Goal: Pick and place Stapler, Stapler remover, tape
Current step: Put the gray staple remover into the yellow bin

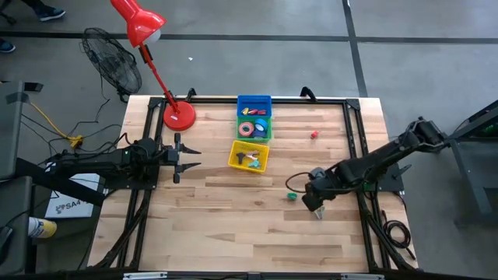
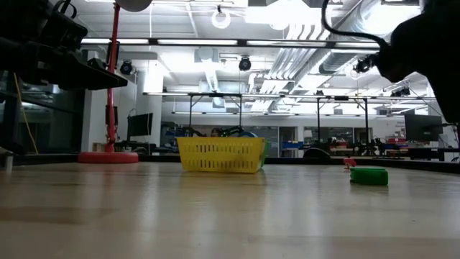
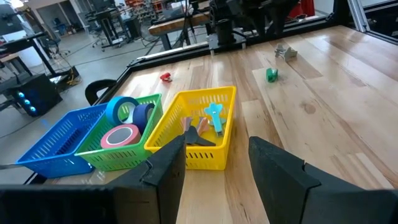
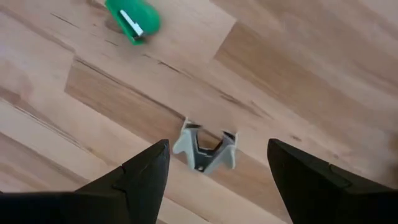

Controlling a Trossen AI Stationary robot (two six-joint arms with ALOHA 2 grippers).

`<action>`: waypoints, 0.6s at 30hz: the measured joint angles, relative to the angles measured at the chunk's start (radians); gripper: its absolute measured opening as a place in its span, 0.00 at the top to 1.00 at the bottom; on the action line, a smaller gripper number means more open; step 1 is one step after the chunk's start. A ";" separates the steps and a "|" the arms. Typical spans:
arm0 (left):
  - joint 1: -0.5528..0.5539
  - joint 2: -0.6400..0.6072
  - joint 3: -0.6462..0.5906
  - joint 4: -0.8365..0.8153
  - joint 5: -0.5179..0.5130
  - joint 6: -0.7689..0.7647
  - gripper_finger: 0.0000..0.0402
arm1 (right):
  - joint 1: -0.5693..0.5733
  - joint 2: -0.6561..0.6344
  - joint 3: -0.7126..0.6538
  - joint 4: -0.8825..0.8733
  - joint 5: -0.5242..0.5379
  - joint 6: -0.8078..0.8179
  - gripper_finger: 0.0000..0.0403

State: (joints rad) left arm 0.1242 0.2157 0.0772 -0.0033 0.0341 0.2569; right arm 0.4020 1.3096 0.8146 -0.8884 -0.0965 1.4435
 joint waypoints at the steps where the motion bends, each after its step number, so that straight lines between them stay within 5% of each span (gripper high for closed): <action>1: 0.000 0.000 0.000 0.000 0.000 0.000 0.57 | 0.016 0.000 0.000 0.004 0.009 0.026 0.35; 18: 0.000 0.000 0.000 0.000 0.000 0.000 0.57 | 0.263 0.079 0.000 0.080 0.094 0.431 0.16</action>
State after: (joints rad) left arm 0.1242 0.2157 0.0772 -0.0036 0.0341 0.2569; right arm 0.6647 1.3890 0.8150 -0.8086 -0.0027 1.8749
